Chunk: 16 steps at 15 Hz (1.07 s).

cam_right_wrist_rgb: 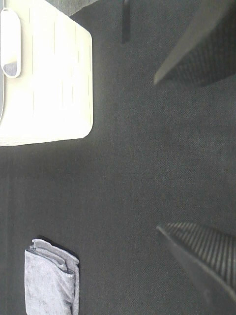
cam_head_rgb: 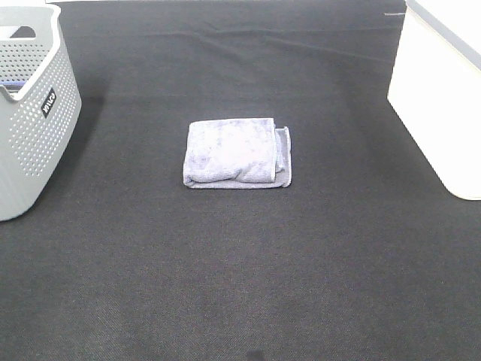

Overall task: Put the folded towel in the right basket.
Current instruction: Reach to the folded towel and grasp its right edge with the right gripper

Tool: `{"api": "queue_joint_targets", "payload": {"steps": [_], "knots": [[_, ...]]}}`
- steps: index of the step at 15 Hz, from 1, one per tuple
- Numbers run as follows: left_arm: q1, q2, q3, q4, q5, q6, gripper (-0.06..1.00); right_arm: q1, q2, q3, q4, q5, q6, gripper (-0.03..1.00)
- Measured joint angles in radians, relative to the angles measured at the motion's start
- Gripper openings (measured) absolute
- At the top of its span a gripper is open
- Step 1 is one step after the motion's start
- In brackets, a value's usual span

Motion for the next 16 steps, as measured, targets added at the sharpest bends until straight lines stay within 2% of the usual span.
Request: {"api": "queue_joint_targets", "payload": {"steps": [11, 15, 16], "knots": [[0.000, 0.000, 0.000, 0.000, 0.000, 0.000, 0.97, 0.000, 0.009, -0.006, 0.000, -0.006, 0.000, 0.71], [0.000, 0.000, 0.000, 0.000, 0.000, 0.000, 0.97, 0.000, 0.229, -0.087, 0.002, -0.201, 0.000, 0.71], [0.000, 0.000, 0.000, 0.000, 0.000, 0.000, 0.97, 0.000, 0.229, -0.087, 0.002, -0.201, 0.000, 0.71]]}}
